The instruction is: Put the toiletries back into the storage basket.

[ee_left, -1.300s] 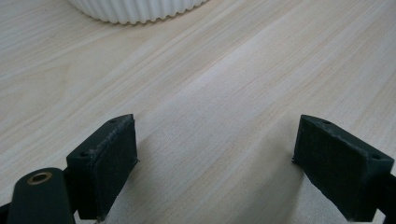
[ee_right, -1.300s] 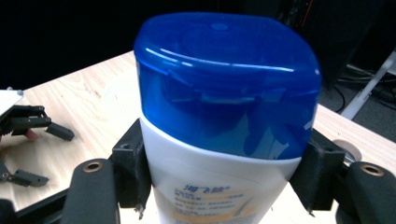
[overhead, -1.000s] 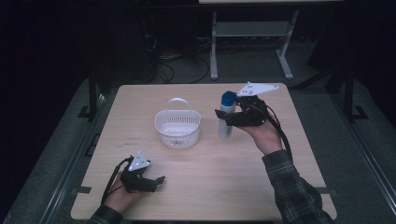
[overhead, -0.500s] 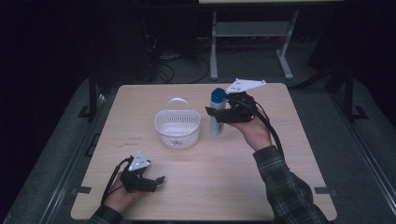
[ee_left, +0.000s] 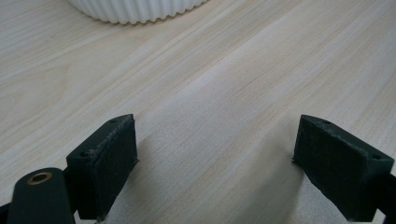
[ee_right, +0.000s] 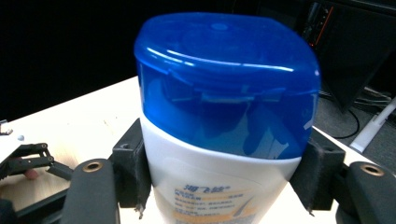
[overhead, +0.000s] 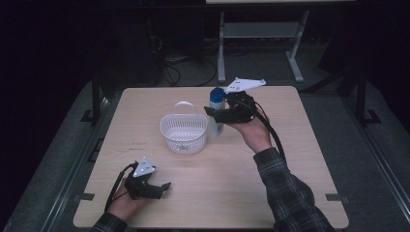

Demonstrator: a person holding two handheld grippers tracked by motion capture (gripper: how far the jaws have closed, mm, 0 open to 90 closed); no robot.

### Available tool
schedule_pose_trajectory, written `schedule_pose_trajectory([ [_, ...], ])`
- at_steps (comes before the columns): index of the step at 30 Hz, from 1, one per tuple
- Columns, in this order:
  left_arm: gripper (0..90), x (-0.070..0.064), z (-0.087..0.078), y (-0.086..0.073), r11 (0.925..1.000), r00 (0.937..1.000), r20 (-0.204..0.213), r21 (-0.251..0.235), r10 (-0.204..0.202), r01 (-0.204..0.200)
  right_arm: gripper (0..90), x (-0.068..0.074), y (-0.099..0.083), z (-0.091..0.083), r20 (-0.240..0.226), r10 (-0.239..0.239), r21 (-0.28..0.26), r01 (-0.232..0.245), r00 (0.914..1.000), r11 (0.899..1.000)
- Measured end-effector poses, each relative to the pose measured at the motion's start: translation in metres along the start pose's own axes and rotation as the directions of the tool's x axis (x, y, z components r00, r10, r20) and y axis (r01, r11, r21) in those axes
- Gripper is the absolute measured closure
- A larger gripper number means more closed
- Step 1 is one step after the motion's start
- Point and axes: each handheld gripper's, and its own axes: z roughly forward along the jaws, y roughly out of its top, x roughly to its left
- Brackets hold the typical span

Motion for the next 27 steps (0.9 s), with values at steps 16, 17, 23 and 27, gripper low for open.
schedule_pose_trajectory([
  [16,12.5,0.0,0.0,0.0,1.0,1.0,0.001,-0.002,-0.002,0.002,32.7,0.009,0.011,0.02,0.019,-0.004,-0.022,0.004,0.9998,1.0],
  [17,12.4,0.0,0.0,0.0,1.0,1.0,0.001,-0.001,-0.002,0.002,32.7,0.009,0.012,0.021,0.021,-0.003,-0.023,0.004,0.9998,1.0],
  [23,12.4,0.0,0.0,0.0,1.0,1.0,0.001,-0.002,-0.002,0.002,32.7,0.013,0.016,0.029,0.018,-0.008,-0.03,0.008,0.9998,1.0],
  [27,12.4,0.0,0.0,0.0,1.0,1.0,0.001,-0.001,-0.003,0.003,32.7,0.015,0.017,0.036,0.018,-0.008,-0.038,0.009,0.9998,0.999],
])
